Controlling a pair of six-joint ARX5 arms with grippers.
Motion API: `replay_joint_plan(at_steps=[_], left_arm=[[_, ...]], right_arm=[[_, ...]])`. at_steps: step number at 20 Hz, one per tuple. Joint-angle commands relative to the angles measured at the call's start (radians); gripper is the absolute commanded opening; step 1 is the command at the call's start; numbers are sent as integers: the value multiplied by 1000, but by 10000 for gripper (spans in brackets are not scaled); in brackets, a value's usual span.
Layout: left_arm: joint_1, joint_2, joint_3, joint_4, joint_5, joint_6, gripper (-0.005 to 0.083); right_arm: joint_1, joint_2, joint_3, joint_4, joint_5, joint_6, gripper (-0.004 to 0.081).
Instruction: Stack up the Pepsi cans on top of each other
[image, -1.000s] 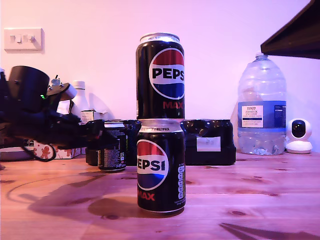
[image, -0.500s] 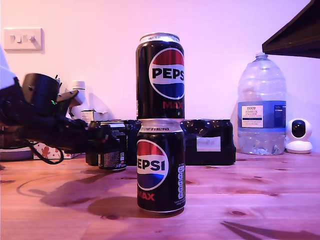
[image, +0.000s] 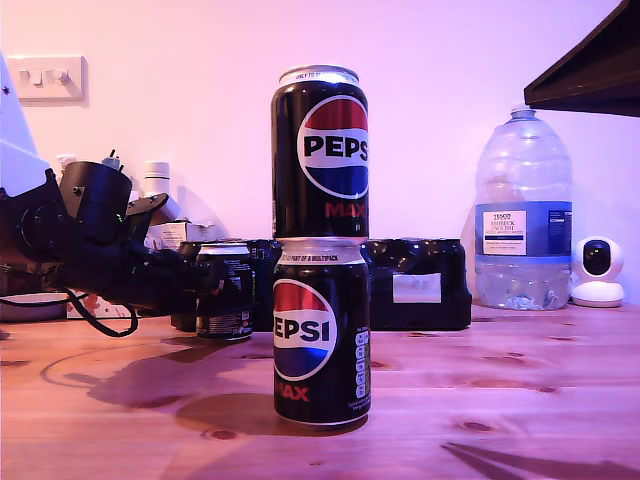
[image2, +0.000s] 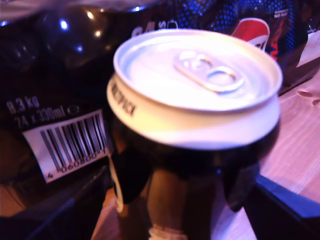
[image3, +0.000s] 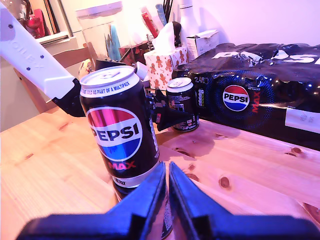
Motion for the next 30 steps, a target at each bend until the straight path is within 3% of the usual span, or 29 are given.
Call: replay_joint_plan(at_steps=[1,4,7,9,17,30], left_arm=[[-8,31,10,5,-2,5,726],[-16,31,11,4,-3,5,709],[-23,31,11,3,-3,26,529],[-23,31,11,3,-3,31,472],[-22,10,11,-9,27,31,463],[-23,-148,11,-197,74,120,465]], right_arm=[[2,5,-3,11,4,-6,-13],[2,5,-3,11,9,-6,-13],[2,5,-3,11,9,-6,-13],[2,5,-3,11,9,-6,-13],[2,5,-3,9,9,-6,-13],[2,5,-3,3,26,-6,-13]])
